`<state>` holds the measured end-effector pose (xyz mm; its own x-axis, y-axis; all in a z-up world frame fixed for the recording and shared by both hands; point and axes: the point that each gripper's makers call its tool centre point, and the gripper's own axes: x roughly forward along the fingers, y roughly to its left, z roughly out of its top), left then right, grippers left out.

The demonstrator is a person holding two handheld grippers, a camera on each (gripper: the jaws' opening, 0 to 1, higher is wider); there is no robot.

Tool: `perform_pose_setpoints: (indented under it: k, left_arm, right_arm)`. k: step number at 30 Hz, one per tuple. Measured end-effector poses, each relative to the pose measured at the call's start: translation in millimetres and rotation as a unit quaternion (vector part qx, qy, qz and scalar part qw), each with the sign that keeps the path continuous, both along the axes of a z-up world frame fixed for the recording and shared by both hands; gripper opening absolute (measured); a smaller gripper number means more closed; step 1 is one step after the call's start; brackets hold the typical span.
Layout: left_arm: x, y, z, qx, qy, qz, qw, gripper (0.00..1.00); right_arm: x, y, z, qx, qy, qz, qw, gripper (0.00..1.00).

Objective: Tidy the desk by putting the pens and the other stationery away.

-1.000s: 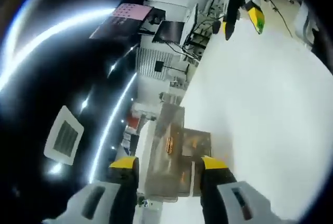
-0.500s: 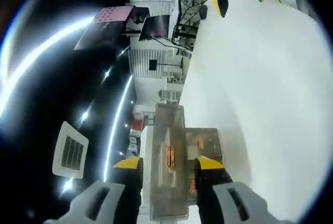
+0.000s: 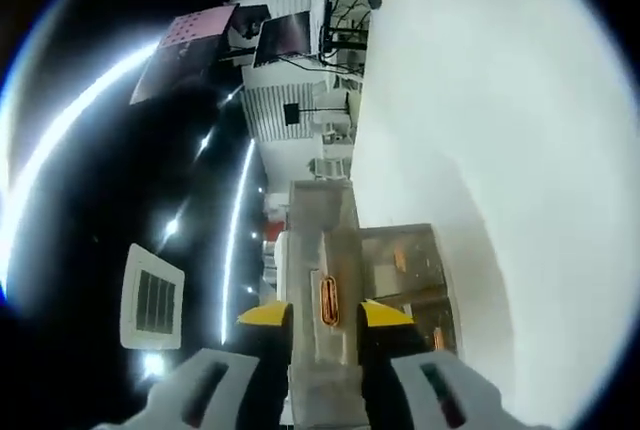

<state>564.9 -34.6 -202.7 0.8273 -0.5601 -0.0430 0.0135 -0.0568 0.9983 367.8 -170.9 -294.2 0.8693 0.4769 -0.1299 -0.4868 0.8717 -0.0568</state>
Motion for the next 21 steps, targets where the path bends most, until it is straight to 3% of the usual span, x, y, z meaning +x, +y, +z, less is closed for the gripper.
perform_pose_setpoints:
  k: [10,13,21]
  left_arm:
    - [12.7,5,-3.8,-0.003,-0.005,0.021,0.9998,0.19]
    - [12.1,5,-1.8,0.006,-0.024,0.023,0.9994,0.16]
    - [11.5,0,-3.2,0.015,-0.030,0.011,0.9994,0.12]
  right_arm:
    - [-2,1,-0.1,0.008,0.007,0.007,0.9999,0.58]
    - [-1,1,0.3,0.006,0.007,0.007,0.9999,0.58]
    - [-1,2,-1.3,0.009,0.008,0.008,0.9999,0.58]
